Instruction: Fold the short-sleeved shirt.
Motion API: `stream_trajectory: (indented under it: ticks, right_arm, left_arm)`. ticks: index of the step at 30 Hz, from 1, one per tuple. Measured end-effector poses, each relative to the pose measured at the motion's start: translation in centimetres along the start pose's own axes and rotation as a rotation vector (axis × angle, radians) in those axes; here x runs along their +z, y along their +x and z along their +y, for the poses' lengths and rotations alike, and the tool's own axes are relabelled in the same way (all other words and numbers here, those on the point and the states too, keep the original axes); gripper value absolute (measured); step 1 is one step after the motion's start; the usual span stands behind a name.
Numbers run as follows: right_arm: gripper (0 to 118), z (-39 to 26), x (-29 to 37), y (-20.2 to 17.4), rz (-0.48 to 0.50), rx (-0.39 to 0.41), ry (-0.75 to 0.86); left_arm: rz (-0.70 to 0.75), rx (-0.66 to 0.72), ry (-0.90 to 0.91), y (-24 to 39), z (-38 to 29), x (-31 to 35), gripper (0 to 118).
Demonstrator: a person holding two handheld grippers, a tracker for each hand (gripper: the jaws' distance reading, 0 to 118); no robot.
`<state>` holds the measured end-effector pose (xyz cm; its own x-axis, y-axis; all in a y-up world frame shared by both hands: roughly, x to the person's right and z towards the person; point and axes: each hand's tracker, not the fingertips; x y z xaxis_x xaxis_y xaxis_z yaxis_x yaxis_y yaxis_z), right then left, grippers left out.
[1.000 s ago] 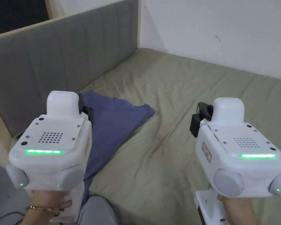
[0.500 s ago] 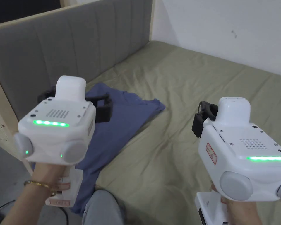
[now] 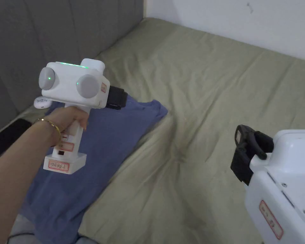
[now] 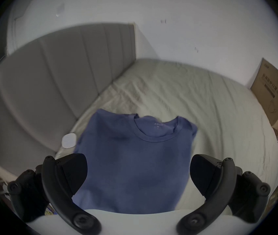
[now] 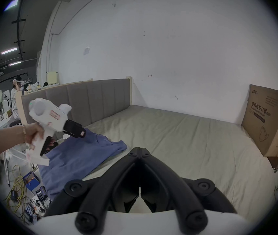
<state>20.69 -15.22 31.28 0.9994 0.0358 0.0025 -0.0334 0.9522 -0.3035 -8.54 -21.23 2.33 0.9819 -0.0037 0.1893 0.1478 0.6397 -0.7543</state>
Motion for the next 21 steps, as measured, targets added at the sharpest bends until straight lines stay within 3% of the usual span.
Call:
stream_trajectory:
  ticks: [6, 9, 10, 12, 14, 15, 16, 21]
  right_arm:
    - [0, -1.7, -4.0, 1.0, -0.023, -0.085, -0.086]
    - [0, -2.7, -4.9, 1.2, 0.003, -0.090, -0.108]
    - [0, -2.9, -5.2, 1.2, 0.006, -0.084, -0.118]
    - [0, -3.2, -5.5, 1.3, 0.017, -0.079, -0.125]
    - [0, -3.3, -5.5, 1.5, 0.015, -0.083, -0.130]
    - [0, -3.3, -5.4, 1.6, 0.013, -0.095, -0.128]
    - [0, -3.1, -5.1, 1.7, 0.010, -0.111, -0.125]
    - [0, -2.1, -2.8, 1.8, -0.007, -0.098, -0.097]
  left_arm:
    - [0.023, -0.074, -0.230, 1.6, 1.0, -9.9, 118]
    - [0.019, -0.063, -0.324, 1.7, 0.4, -12.3, 117]
    - [0.011, -0.054, -0.347, 1.7, 0.3, -12.7, 112]
    - [-0.011, -0.025, -0.342, 1.5, -0.1, -12.8, 80]
    - [-0.036, 0.024, -0.296, 1.7, -0.3, -11.9, 56]
    - [-0.062, 0.015, -0.290, 1.3, -0.2, -11.7, 36]
    - [-0.068, 0.020, -0.286, 1.3, -0.2, -11.3, 4]
    - [-0.031, 0.052, -0.186, 1.4, 0.2, -7.2, 4]
